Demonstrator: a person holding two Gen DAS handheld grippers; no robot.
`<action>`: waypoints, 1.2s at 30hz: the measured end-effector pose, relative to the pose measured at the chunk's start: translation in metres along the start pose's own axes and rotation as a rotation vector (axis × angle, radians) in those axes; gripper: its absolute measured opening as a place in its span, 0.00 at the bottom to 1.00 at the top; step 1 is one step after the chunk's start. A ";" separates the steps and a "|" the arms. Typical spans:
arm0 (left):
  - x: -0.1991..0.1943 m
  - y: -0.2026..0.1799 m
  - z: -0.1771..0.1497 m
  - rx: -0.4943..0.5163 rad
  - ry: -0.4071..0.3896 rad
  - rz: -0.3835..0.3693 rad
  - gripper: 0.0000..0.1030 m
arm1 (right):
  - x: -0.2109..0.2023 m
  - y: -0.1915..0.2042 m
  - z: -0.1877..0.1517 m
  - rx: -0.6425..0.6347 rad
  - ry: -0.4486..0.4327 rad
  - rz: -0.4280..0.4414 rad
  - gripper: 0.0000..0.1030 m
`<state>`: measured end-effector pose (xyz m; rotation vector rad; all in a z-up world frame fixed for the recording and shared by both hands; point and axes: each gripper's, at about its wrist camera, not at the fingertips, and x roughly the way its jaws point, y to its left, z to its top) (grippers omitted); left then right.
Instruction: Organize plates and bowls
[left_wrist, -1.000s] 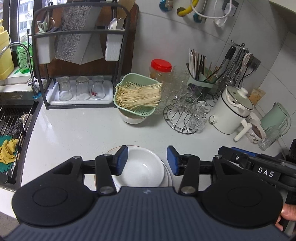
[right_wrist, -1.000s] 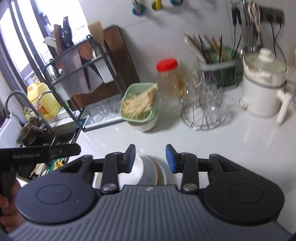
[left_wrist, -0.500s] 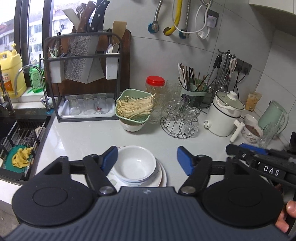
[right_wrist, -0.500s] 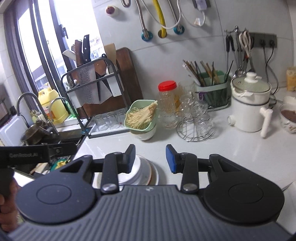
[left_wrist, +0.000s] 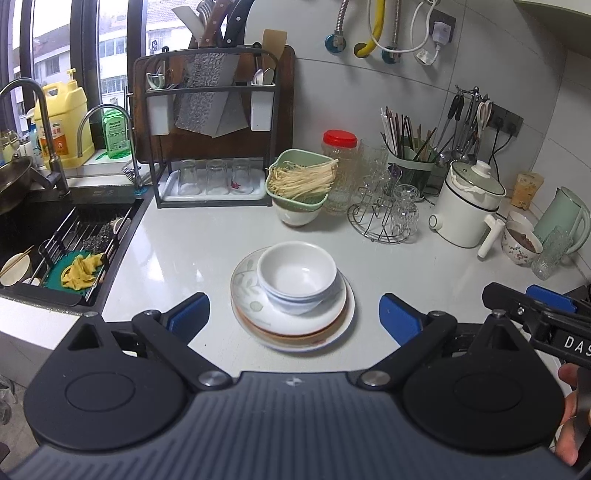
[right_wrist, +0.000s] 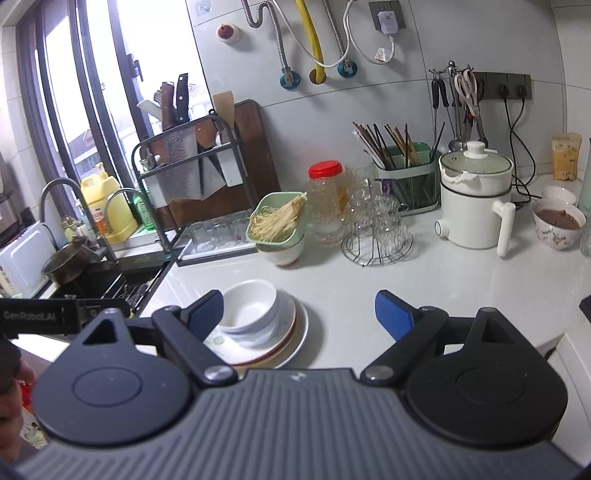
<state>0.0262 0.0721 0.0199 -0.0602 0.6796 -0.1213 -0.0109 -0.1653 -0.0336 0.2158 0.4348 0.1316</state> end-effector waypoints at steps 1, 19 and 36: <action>-0.004 0.000 -0.004 -0.001 -0.001 0.002 0.97 | -0.003 0.001 -0.003 0.001 0.001 0.002 0.88; -0.045 0.000 -0.039 -0.031 0.009 0.050 0.97 | -0.035 0.011 -0.025 0.010 0.017 0.043 0.88; -0.052 -0.005 -0.045 -0.027 0.033 0.045 0.97 | -0.048 0.010 -0.032 -0.007 0.016 0.047 0.88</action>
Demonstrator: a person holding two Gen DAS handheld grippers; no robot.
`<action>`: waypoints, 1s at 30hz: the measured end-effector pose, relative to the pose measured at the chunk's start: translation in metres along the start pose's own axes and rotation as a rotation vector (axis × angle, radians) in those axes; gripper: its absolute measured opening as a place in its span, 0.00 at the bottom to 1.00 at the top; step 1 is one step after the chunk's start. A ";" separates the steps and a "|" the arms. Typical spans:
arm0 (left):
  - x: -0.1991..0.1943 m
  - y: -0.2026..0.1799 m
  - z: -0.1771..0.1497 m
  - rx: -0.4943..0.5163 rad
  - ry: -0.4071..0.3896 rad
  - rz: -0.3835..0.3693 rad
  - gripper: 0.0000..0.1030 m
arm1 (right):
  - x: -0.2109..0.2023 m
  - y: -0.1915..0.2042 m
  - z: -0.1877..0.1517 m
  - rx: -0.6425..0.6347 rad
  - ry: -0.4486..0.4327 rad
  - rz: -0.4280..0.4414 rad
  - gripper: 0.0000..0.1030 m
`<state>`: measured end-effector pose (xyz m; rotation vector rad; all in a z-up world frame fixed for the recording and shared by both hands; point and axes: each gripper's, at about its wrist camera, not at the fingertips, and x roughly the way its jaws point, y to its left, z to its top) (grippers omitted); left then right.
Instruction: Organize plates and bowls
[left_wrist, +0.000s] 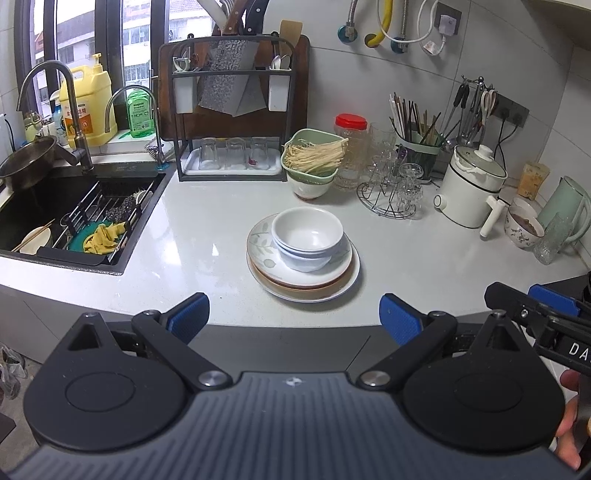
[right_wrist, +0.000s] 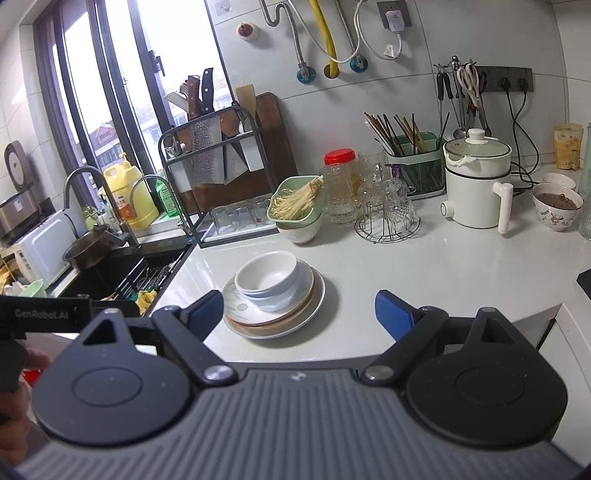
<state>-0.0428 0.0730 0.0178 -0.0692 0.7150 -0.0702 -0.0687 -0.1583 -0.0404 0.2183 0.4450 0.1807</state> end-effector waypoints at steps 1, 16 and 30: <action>-0.001 0.000 -0.001 -0.003 -0.004 -0.001 0.97 | 0.000 0.000 0.000 -0.002 -0.001 0.002 0.88; -0.016 0.005 -0.019 -0.027 -0.005 0.006 0.97 | -0.005 -0.001 -0.006 0.002 -0.009 0.001 0.88; -0.022 0.003 -0.023 -0.020 -0.019 -0.001 0.97 | -0.014 0.001 -0.014 -0.009 -0.006 0.003 0.88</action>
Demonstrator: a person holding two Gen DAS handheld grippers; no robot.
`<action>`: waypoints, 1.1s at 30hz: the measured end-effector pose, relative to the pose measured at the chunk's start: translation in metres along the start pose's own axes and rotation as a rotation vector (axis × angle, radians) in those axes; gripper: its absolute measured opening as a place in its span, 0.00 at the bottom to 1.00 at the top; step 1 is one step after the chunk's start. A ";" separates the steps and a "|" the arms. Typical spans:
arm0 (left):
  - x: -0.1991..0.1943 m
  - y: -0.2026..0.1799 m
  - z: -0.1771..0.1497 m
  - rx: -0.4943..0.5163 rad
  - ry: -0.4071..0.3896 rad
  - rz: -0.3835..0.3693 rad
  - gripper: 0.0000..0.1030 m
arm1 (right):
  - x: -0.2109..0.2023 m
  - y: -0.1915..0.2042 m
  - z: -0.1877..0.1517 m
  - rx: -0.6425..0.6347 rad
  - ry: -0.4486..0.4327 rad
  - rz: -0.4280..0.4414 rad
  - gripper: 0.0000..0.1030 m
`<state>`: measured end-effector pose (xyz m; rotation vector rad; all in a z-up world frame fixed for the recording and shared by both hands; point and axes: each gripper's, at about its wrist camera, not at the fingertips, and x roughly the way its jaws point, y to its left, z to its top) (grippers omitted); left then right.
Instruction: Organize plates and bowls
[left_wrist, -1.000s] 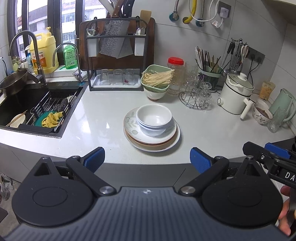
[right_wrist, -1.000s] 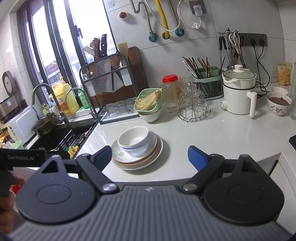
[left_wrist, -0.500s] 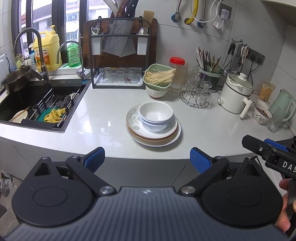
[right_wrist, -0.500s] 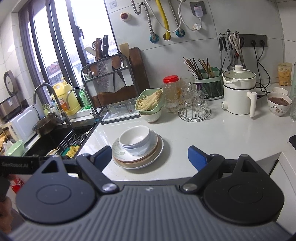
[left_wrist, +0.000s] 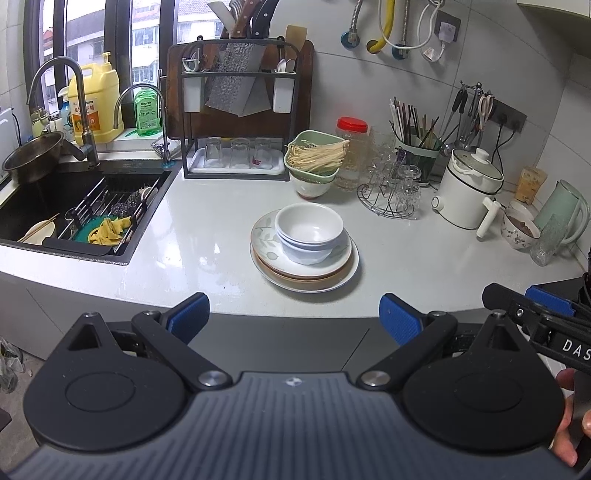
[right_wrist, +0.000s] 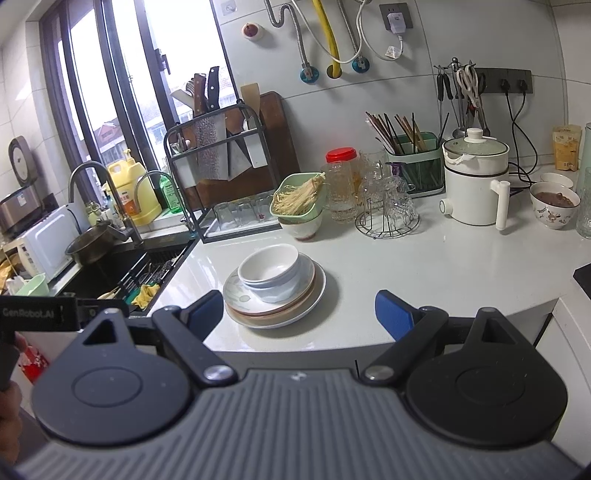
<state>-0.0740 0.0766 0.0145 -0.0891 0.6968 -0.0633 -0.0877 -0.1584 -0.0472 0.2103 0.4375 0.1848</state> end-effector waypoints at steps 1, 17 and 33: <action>0.000 0.000 0.000 -0.001 0.000 -0.002 0.97 | 0.000 0.000 0.000 0.000 0.000 0.000 0.88; -0.002 -0.007 0.001 -0.016 -0.004 -0.009 0.97 | -0.006 -0.002 0.000 0.005 0.004 0.004 0.88; 0.004 -0.001 0.000 0.000 0.022 -0.001 0.97 | 0.001 -0.007 -0.002 0.012 0.023 -0.004 0.88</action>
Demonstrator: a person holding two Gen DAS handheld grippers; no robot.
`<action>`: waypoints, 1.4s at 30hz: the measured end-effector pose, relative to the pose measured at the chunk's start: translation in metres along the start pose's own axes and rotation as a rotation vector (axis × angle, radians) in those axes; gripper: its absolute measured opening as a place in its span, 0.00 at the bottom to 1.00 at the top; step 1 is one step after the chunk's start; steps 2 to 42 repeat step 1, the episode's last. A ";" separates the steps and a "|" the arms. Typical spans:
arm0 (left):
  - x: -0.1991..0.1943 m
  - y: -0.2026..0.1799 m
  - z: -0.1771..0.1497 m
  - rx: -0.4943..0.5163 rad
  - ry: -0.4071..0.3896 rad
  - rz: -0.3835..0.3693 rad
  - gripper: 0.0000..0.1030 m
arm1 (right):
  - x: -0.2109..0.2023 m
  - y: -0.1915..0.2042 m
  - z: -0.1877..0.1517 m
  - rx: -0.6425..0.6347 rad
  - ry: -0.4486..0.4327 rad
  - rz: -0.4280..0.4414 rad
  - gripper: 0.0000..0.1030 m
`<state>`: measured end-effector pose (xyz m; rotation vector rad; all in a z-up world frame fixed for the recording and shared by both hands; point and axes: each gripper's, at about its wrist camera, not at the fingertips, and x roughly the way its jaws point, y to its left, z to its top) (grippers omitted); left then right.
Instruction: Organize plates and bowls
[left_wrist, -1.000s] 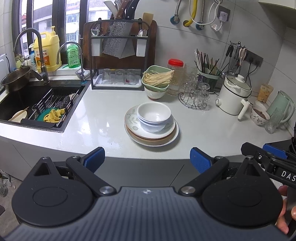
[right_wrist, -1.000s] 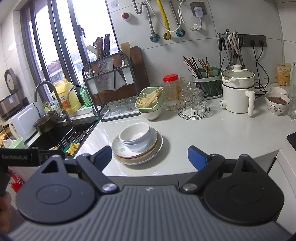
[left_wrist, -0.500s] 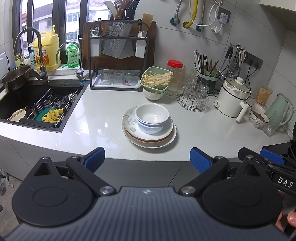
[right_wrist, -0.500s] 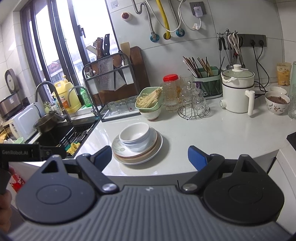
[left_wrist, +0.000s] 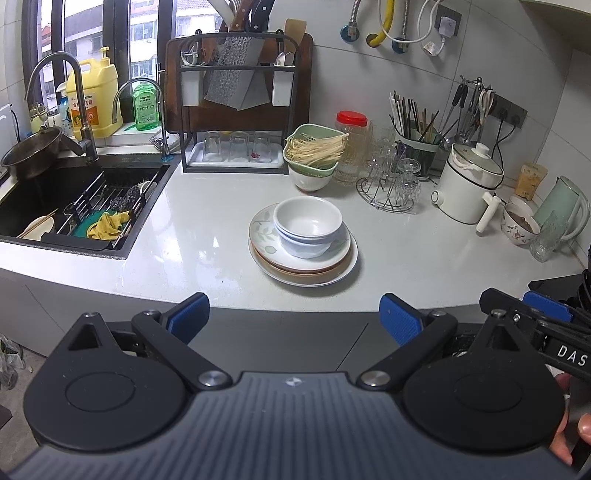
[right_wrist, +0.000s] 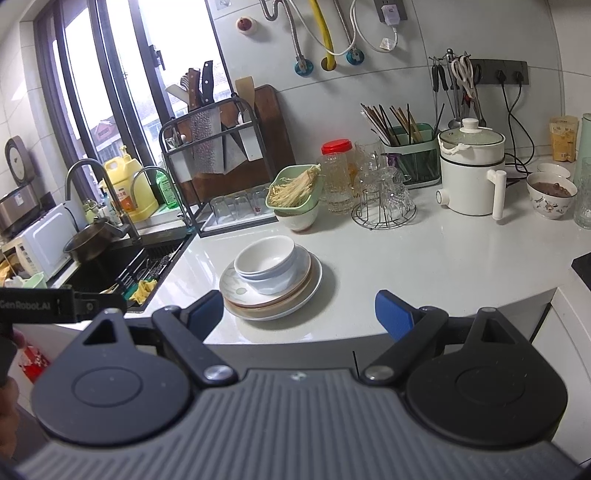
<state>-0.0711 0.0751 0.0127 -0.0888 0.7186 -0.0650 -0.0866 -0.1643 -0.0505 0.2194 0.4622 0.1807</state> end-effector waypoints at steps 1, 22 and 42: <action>0.000 0.000 -0.001 -0.001 -0.001 0.003 0.97 | 0.000 0.000 0.000 -0.001 -0.001 0.001 0.88; 0.000 0.000 -0.001 -0.001 -0.001 0.003 0.97 | 0.000 0.000 0.000 -0.001 -0.001 0.001 0.88; 0.000 0.000 -0.001 -0.001 -0.001 0.003 0.97 | 0.000 0.000 0.000 -0.001 -0.001 0.001 0.88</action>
